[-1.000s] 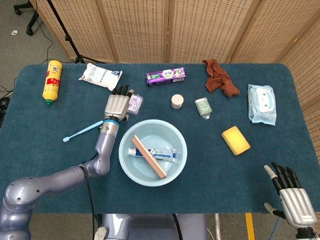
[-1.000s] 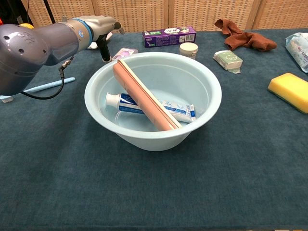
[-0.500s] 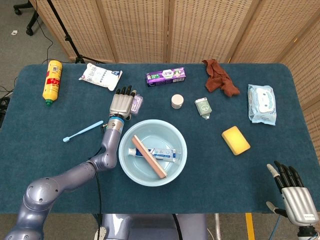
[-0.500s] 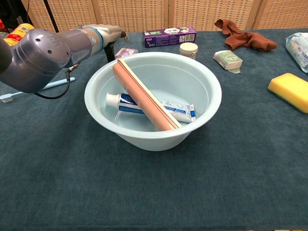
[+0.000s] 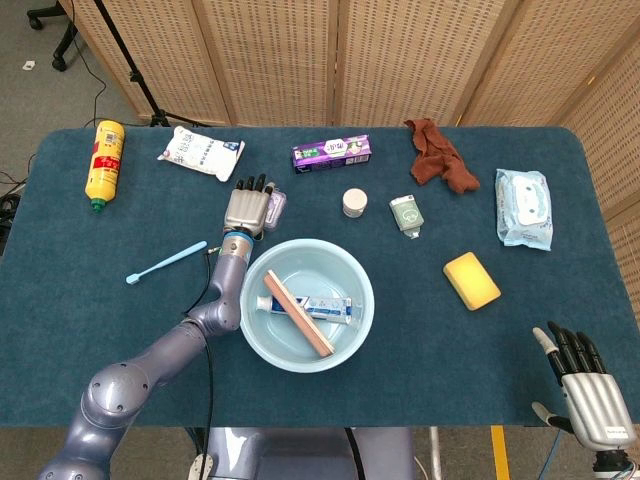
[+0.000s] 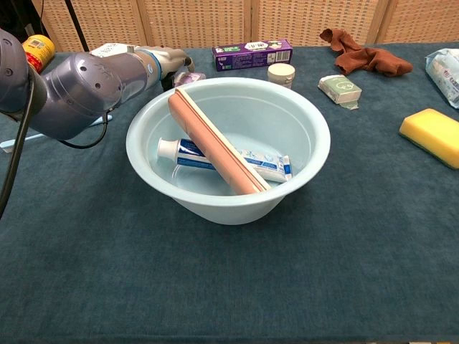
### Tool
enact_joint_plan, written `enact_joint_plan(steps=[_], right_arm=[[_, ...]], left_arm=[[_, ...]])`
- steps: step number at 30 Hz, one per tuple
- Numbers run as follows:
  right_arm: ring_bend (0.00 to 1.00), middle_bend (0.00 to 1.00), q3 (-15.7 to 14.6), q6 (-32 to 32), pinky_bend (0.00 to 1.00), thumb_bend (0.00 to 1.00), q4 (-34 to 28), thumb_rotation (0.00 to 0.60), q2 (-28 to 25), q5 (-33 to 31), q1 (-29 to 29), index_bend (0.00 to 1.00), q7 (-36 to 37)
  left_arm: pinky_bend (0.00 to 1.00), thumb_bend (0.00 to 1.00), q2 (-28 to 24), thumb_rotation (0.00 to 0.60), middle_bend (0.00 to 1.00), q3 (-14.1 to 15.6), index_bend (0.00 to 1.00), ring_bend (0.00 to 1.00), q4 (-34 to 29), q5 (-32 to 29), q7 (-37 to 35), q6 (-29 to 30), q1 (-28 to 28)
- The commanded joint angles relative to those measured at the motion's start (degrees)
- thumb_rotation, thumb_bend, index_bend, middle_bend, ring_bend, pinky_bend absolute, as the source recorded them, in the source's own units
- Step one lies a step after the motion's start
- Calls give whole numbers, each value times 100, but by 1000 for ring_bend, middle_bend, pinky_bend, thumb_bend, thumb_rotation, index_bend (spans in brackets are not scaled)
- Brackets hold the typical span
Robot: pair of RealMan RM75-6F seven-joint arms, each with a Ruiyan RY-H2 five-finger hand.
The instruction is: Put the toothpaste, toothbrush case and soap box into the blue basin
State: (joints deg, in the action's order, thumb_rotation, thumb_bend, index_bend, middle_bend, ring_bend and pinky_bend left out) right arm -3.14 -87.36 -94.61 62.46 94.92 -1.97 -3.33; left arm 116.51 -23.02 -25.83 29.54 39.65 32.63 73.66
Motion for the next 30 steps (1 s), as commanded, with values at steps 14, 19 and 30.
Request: enact_joint_plan(steps=[14,19,30], right_arm=[[0,0,-45,-87,0,131,-41,600,-23,102,-26,0,-9],[0,0,-64,-123,0,131,-57,600,-33,156,-34,0,-7],[0,0,-96,-154,0,131,-94,600,-43,229,-44,0,-27]], left_arm=[[319,401,259,600,108,-72,395,147,365,694,-522,66,92],[346,417,235,600,145,-104,438,182,290,819,-545,171,45],[360,428,87,600,167,-203,463,201,-13,965,-515,463,-78]])
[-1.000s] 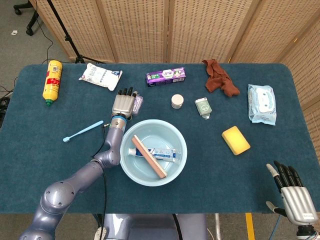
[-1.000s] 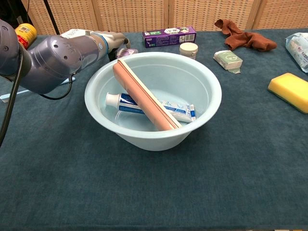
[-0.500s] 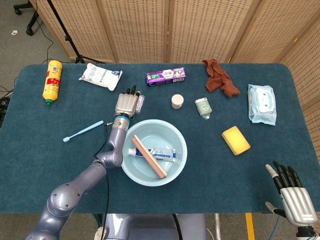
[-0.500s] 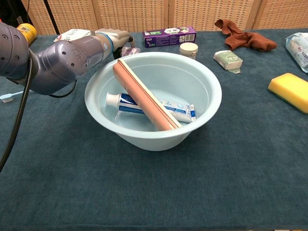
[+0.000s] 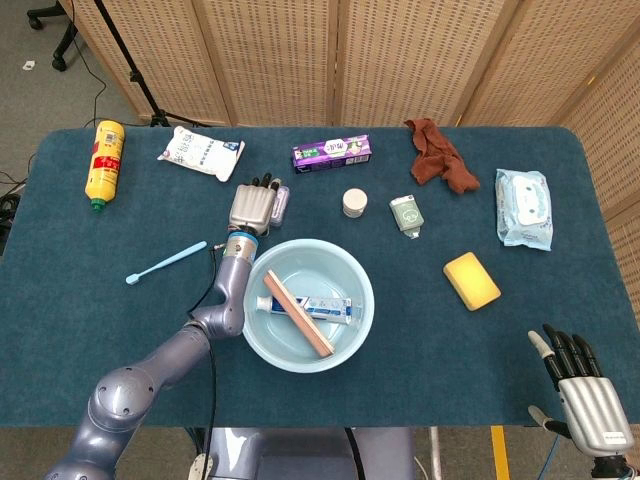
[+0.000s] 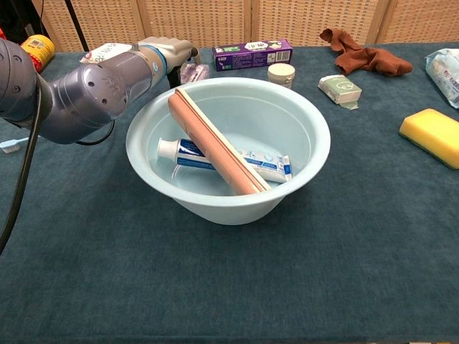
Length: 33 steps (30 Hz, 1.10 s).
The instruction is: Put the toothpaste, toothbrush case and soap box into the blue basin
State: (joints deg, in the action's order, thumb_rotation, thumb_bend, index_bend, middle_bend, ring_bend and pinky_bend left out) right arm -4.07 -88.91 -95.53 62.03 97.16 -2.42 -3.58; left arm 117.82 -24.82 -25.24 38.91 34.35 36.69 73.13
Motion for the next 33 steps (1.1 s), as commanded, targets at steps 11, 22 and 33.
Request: enact_joint_plan(steps=[11,22,33], right_arm=[[0,0,-37,-119,0,131,-51,600,-43,131,-37,0,9],[0,0,-167,-312,0,131,-178,600,-87,524,-98,0,-64],[0,0,-297,-305,0,131,-259,600,-100,774,-119,0,-164]], left_arm=[[360,430,-574,600,167,-116,464,201,-1027,128,231,606,-205],[360,429,-1864,600,168,-219,464,201,-3535,-83,835,1614,-718],[360,428,-3201,600,170,-316,468,205,-6288,-264,1233,2504,-1147]])
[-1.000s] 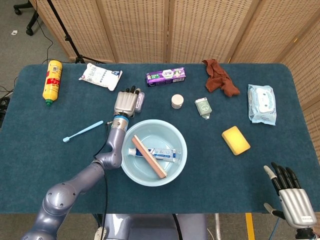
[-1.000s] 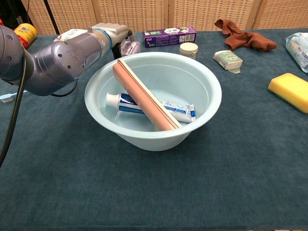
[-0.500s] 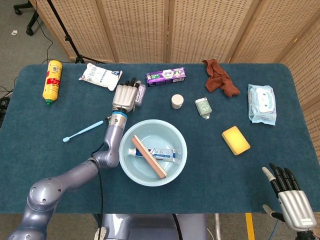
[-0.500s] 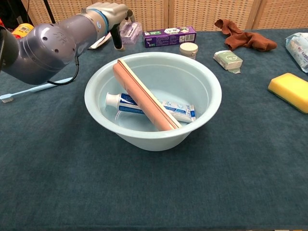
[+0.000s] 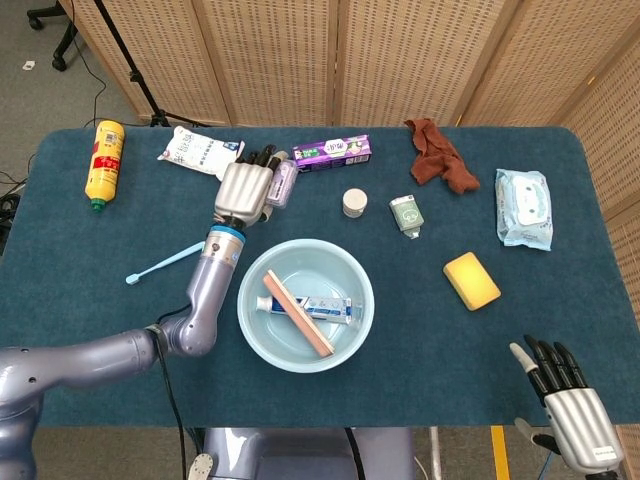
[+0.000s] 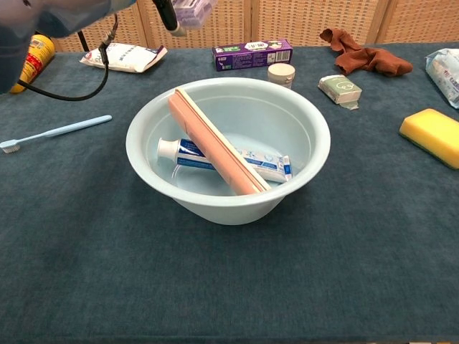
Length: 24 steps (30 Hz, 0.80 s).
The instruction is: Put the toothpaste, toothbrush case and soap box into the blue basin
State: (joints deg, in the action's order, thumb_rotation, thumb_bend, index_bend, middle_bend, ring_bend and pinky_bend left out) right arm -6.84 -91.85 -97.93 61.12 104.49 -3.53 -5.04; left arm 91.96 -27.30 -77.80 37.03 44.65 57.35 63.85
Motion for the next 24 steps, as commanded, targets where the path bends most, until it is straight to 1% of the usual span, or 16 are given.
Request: enact_joint_plan(steps=[1,3,8,13,18,24], right_arm=[[0,0,-28,-22,0,131,-28,600,-15,63,-13,0,-25],[0,0,-53,-77,0,131,-59,600,-36,140,-35,0,-40],[0,0,-102,-200,0,131,-99,600,-80,293,-86,0,-46],[0,0,-148,-298,0,131,-127,600,-121,433,-123,0,-17],[0,0,-175,-421,0,131,-144,600,-175,545,-163,0,49],[0,0,-192,-586,0,131,-155,600,-245,662,-209,0,151]], left_arm=[[360,427,-686,600,170,-69,468,205,-1203,-91,220,480,-235],[360,426,-893,600,170,-57,468,205,-1768,-114,282,596,-273],[360,424,-1204,600,170,43,468,205,-2847,-57,433,812,-279],[360,424,-1288,600,170,182,469,205,-3632,-5,571,1027,-203],[360,424,-1169,600,170,379,470,205,-4221,-6,710,1224,-72],[360,423,-851,600,170,739,470,205,-4592,-15,977,1466,100]])
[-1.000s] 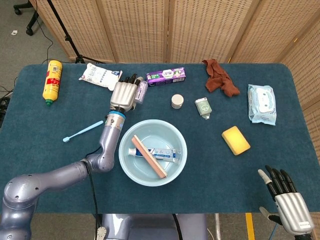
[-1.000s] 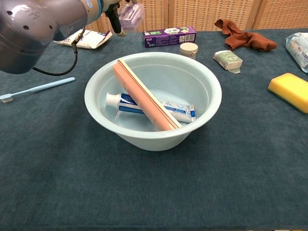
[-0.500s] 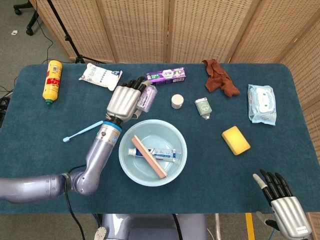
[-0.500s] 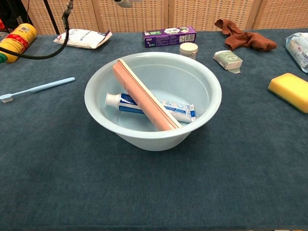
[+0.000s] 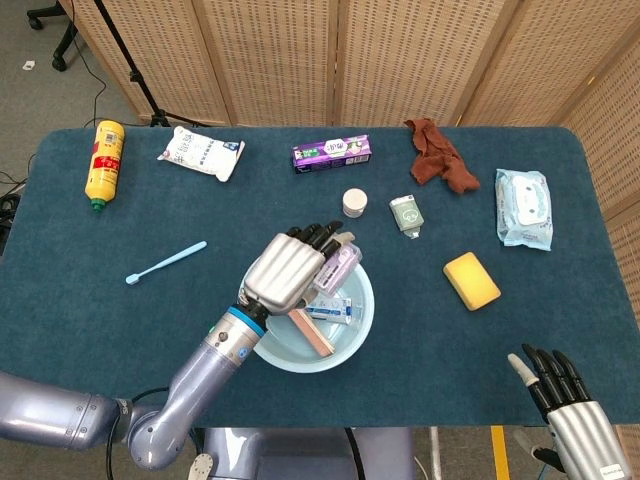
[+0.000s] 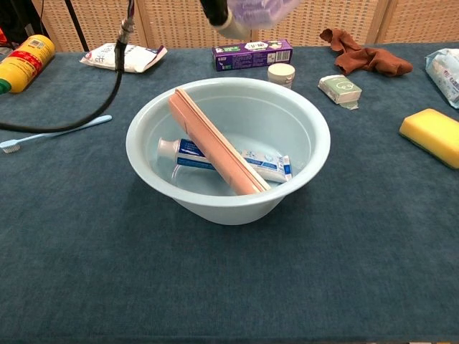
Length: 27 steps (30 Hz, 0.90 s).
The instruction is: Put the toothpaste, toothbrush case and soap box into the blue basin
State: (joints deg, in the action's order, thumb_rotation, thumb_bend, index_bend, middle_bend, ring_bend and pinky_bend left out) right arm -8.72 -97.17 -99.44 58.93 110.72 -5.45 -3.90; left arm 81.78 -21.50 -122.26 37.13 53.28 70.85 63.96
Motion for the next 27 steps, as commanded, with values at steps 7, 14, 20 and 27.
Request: enact_joint_plan(steps=[7,14,20,27], right_arm=[[0,0,-23,-171,0,131,2,600,-80,140,-59,0,118],[0,0,-27,-258,0,131,-9,600,-92,257,-101,0,97],[0,0,-27,-283,0,131,-5,600,-84,312,-123,0,96],[0,0,-17,-327,0,131,10,600,-75,365,-145,0,109]], left_arm=[[360,416,537,600,170,554,470,205,-255,-90,275,393,165],[360,396,576,600,169,850,470,205,-297,-90,390,739,73],[357,310,517,600,12,905,203,144,-373,-290,306,784,3],[108,241,408,600,0,929,0,0,-412,-599,192,598,4]])
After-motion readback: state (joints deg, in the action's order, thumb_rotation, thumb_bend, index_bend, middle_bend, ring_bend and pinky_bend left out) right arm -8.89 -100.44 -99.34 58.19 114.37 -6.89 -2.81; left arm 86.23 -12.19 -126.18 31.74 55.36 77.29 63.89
